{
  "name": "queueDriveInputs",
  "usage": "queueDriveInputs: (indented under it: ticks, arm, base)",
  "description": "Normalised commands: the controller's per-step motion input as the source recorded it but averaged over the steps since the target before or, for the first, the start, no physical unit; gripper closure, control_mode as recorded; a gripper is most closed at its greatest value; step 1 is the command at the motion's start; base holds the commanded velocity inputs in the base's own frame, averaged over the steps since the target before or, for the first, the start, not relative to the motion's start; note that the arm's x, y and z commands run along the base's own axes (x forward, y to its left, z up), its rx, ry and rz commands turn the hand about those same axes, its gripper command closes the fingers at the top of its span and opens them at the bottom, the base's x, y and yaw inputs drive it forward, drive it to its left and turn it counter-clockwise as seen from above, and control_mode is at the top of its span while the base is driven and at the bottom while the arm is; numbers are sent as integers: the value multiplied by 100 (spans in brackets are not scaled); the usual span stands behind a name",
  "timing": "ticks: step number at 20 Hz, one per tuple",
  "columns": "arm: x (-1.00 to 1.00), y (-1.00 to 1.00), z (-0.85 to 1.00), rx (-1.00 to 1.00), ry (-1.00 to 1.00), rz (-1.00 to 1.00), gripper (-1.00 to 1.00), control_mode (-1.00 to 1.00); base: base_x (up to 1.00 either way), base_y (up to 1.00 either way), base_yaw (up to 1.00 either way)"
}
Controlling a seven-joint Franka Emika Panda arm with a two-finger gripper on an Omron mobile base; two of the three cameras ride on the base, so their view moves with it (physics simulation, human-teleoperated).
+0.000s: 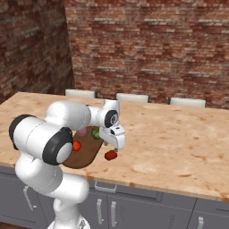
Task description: Place the avocado, onion, tomato, and bell pepper on the cutting board.
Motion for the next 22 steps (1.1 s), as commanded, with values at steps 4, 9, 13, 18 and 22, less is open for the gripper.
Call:
queueDriveInputs:
  ticks: [4, 9, 13, 18, 22]
  arm:
    - [-13, 0, -16, 0, 0, -11, -100, -100]
    - [-8, 0, -10, 0, 0, -10, -100, -100]
    - [0, 0, -16, 0, 0, -5, -100, -100]
    - [0, 0, -18, 0, 0, -2, -100, -100]
    - [0, 0, -10, 0, 0, 0, -100, -100]
  base:
    - [0, 0, 0]
    - [0, 0, 0]
    - [0, 0, 0]
    - [0, 0, 0]
    - [0, 0, 0]
